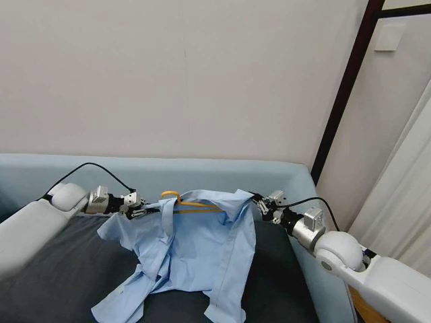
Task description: Pick up the clothes from the sofa and hang them on the clothes hanger.
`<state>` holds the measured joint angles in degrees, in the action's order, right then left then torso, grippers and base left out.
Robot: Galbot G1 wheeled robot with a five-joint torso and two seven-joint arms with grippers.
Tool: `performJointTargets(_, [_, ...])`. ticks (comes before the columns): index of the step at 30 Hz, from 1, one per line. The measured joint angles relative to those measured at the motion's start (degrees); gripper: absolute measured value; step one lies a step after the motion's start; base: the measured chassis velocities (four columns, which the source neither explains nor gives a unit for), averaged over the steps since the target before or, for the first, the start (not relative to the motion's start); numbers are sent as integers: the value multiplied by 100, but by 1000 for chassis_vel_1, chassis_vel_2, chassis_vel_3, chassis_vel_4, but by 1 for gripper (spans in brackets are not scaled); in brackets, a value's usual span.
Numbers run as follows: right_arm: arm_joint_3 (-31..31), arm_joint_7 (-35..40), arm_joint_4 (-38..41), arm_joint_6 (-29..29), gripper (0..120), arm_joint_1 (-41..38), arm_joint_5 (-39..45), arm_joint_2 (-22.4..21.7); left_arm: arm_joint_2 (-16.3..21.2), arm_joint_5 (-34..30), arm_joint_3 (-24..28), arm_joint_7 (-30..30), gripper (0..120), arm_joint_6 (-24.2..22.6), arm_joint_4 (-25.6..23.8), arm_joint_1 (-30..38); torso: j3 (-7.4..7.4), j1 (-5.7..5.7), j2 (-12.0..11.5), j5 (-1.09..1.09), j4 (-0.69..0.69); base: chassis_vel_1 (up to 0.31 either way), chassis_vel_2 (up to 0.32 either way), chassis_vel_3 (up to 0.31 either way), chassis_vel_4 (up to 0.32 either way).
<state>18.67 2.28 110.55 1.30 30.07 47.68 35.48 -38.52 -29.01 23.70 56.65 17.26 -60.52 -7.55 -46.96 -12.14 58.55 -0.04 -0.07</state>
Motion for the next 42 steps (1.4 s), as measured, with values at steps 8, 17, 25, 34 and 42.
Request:
performJointTargets(8, [161, 350, 794, 281, 0, -319, 361, -51, 15, -507, 190, -255, 1, -285, -465, -8, 0, 0, 0, 1, 0, 0, 0, 0, 0])
performJointTargets(17, [363, 402, 1573, 350, 0, -624, 276, -281, 61, -1249, 729, -106, 1, -662, -811, 513, 0, 0, 0, -1, 0, 0, 0, 0, 0])
performJointTargets(25, [460, 220, 1565, 186, 0, -385, -475, -312, 89, -2139, 1375, 259, 1, -964, -1020, 1263, 0, 0, 0, 0, 0, 0, 0, 0, 0])
performJointTargets(34, [504, -64, 1485, -27, 0, -502, -1518, -481, 88, -2776, 2372, 243, 1, -1196, -1141, 2424, 0, 0, 0, 0, 2, 0, 0, 0, 0])
performJointTargets(42, [497, -260, 1278, -214, 0, -322, -2326, -527, 51, -3074, 2696, 101, 1, -1322, -1264, 2940, 0, 0, 0, 3, -2, 0, 0, 0, 0])
